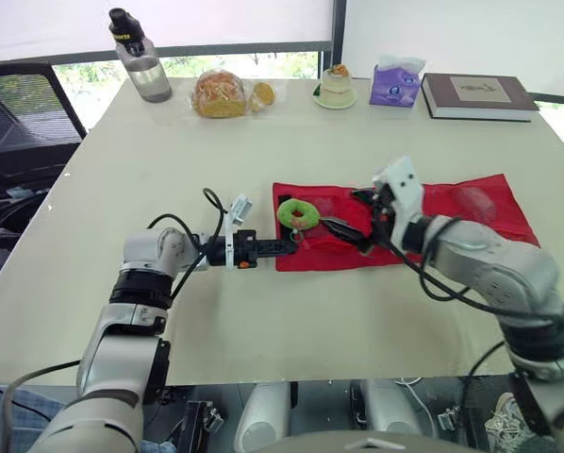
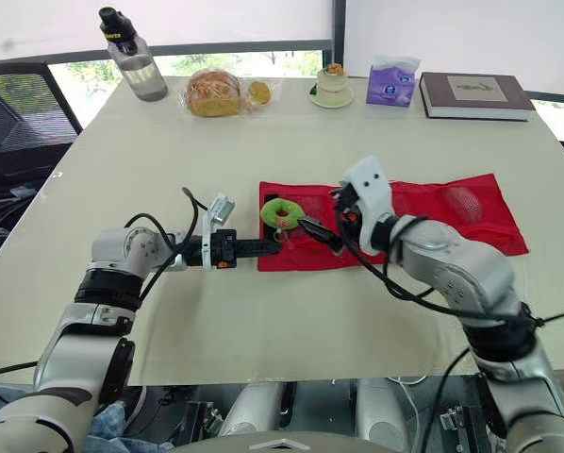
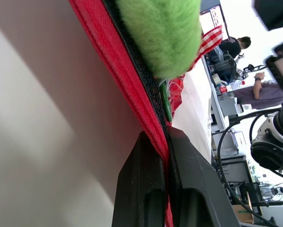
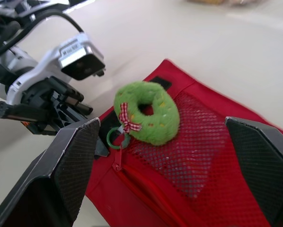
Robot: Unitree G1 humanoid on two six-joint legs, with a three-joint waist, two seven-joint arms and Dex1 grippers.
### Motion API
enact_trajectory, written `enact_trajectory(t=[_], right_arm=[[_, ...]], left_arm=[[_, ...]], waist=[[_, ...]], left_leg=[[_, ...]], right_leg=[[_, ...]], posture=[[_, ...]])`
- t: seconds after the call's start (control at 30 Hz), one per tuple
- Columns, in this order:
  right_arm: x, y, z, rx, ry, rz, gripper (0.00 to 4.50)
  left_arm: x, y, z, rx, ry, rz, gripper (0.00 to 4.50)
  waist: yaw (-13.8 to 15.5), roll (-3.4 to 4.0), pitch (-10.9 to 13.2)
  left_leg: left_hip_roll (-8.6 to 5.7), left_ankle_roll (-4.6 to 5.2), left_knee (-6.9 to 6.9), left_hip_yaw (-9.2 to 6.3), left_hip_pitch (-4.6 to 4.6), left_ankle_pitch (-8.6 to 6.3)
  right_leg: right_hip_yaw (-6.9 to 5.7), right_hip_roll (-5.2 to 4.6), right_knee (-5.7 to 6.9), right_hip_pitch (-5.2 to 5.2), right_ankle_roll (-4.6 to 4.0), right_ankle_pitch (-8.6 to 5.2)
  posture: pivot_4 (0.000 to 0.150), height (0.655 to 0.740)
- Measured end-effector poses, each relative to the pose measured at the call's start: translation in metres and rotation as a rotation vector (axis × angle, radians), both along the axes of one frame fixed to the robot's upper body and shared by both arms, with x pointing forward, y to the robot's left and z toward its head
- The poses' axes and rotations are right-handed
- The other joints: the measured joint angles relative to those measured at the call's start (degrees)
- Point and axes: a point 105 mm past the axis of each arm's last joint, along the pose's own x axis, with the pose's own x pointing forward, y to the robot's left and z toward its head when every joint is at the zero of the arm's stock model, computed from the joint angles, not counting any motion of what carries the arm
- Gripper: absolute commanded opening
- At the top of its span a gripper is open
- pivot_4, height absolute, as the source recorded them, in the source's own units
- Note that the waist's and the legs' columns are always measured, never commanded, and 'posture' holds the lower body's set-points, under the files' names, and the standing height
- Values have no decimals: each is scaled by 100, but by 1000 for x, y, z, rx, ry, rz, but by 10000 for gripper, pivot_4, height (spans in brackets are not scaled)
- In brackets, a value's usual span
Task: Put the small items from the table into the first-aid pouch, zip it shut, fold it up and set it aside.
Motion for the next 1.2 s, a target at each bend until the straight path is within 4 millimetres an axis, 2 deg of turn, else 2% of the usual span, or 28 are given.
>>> enact_trajectory(t=[0.13,0.37,0.47,0.5,0.57,0.63,0.8,0.97,1.13,1.2], right_arm=[[14,23,-10,-3,64,7,45000],[30,44,-36,12,161,-22,45000],[31,53,-45,-6,170,-8,45000],[32,58,-47,-5,170,3,41035],[32,64,-46,-3,166,22,36331],[33,65,-44,-7,148,29,27111],[33,65,-42,-17,117,53,438],[29,63,-34,-18,68,73,135],[24,45,-20,26,13,26,135],[22,30,-12,40,-20,-29,135]], left_arm=[[-1,2,-2,23,-19,11,184],[-5,2,-4,49,-56,3,184],[-5,2,-4,58,-63,3,184],[-5,2,-4,61,-64,4,0],[-5,3,-4,65,-65,7,0],[-5,3,-5,68,-64,9,0],[-5,3,-5,75,-68,17,0],[-6,4,-6,67,-77,27,0],[-6,6,-6,63,-77,36,0],[-6,8,-7,62,-77,41,0]], waist=[[-36,0,0],[-64,1,0],[-64,1,0],[-72,2,1],[-80,2,1],[-79,2,1],[-97,3,1],[-107,3,1],[-116,3,1],[-134,3,1]], left_leg=[[0,0,0,2,8,0],[0,0,-2,2,10,0],[-2,0,-2,3,9,0],[-2,0,-2,4,10,0],[-2,0,-2,2,11,0],[-2,0,-2,1,11,0],[-2,0,-2,0,12,0],[-2,-1,-3,-1,12,0],[-1,-1,-4,-3,11,0],[-1,-1,-6,-3,13,-1]], right_leg=[[0,7,5,0,1,1],[2,14,13,-4,1,1],[3,14,13,-6,1,1],[4,14,13,-6,1,1],[3,15,16,-7,1,1],[2,15,18,-7,2,1],[2,16,22,-8,1,1],[3,15,22,-8,1,1],[3,14,22,-8,1,0],[3,14,22,-8,0,0]], posture=[[1500,7400],[1500,7400],[1500,7400],[1500,7400],[1500,7400],[1500,7400],[1500,7400],[1500,7400],[1500,7400],[1500,7400]])
